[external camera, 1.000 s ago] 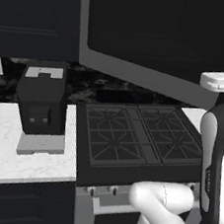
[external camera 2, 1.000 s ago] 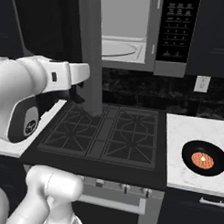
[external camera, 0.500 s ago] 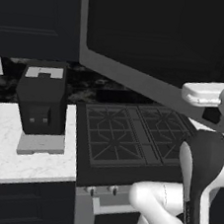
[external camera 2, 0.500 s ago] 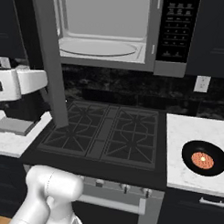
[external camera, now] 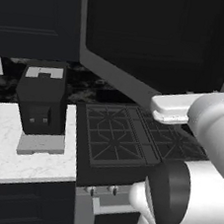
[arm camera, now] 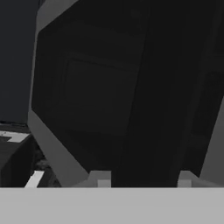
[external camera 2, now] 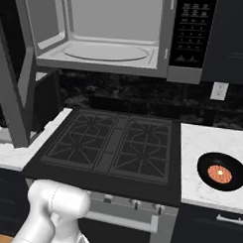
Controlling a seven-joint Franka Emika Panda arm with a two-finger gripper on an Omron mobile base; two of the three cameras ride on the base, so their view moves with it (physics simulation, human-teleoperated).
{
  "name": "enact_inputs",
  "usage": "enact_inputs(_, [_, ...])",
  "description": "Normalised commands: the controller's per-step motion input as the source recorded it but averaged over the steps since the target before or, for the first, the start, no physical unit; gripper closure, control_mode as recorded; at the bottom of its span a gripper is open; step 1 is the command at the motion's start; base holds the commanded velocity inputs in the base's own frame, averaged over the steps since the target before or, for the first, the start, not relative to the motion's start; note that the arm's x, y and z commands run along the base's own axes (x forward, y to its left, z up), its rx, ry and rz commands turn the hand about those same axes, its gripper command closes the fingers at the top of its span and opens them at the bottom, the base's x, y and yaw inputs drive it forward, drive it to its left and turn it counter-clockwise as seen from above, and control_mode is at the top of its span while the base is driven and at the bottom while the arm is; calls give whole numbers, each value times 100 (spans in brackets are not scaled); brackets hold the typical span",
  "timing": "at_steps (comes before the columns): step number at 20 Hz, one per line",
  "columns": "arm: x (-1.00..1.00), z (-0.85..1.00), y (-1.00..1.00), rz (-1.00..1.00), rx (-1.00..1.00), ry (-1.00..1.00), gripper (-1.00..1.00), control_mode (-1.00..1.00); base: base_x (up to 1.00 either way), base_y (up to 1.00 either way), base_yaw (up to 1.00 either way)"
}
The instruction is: Open the microwave, place the bowl with waffle inside the microwave, then close the microwave door and turn it on.
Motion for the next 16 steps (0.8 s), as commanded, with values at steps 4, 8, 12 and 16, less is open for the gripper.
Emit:
enact_inputs(4, [0, -23, 100, 0, 0, -11, 100, -100, 0, 0, 0])
enact_inputs(8, [18, -15, 100, 0, 0, -1, 100, -100, 0, 0, 0])
enact_inputs(12, [45, -4, 100, 0, 1, 0, 100, -100, 0, 0, 0])
enact_inputs(16, [53, -10, 96, 0, 1, 0, -100, -100, 0, 0, 0])
